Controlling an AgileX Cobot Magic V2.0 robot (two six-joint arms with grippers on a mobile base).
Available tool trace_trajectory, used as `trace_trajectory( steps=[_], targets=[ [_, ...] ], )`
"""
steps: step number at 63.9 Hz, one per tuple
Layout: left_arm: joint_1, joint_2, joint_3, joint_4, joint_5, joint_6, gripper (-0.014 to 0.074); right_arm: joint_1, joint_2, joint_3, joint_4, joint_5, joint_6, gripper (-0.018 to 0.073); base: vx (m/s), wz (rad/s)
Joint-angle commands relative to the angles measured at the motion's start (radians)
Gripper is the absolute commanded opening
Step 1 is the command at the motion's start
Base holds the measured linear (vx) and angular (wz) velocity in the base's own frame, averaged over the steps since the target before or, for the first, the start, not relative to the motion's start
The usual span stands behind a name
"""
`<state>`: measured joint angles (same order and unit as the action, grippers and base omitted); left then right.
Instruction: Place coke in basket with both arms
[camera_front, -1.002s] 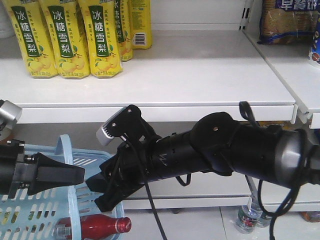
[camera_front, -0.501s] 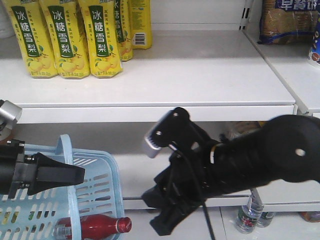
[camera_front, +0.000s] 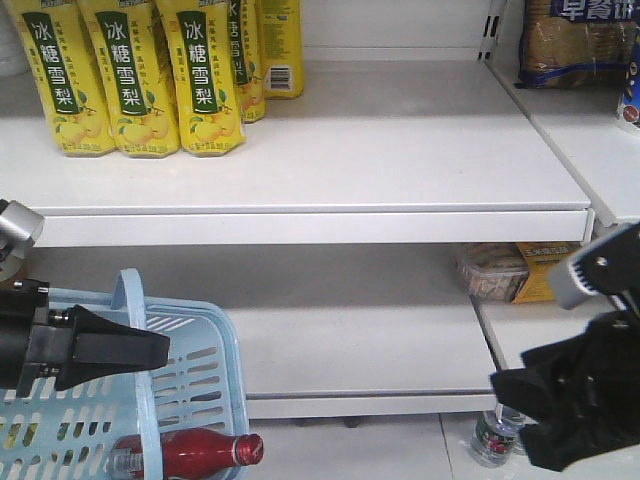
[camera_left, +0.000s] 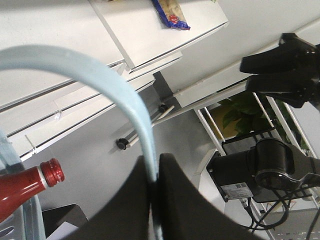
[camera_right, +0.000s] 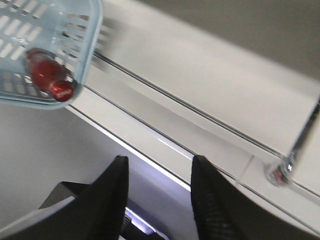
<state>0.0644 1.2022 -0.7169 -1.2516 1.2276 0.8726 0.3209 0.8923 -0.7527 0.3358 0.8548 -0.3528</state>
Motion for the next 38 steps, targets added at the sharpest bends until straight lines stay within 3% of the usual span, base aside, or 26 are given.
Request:
trace_trajectory(
  steps=[1,10,38],
  targets=[
    [-0.003,-0.024,-0.029,-0.086,0.011,0.018,-0.0006,-0.045,-0.065,-0.024,-0.124,0.049,0.108,0.0275,0.0,0.0],
    [-0.003,-0.024,-0.029,-0.086,0.011,0.018,-0.0006,-0.05,-0.161,-0.024,-0.257,0.131,0.264,0.0259,0.0,0.0],
    [-0.003,-0.024,-0.029,-0.086,0.011,0.018,-0.0006,-0.05,-0.448,-0.024,-0.336,0.215,0.407,0.0255,0.0,0.0]
  ],
)
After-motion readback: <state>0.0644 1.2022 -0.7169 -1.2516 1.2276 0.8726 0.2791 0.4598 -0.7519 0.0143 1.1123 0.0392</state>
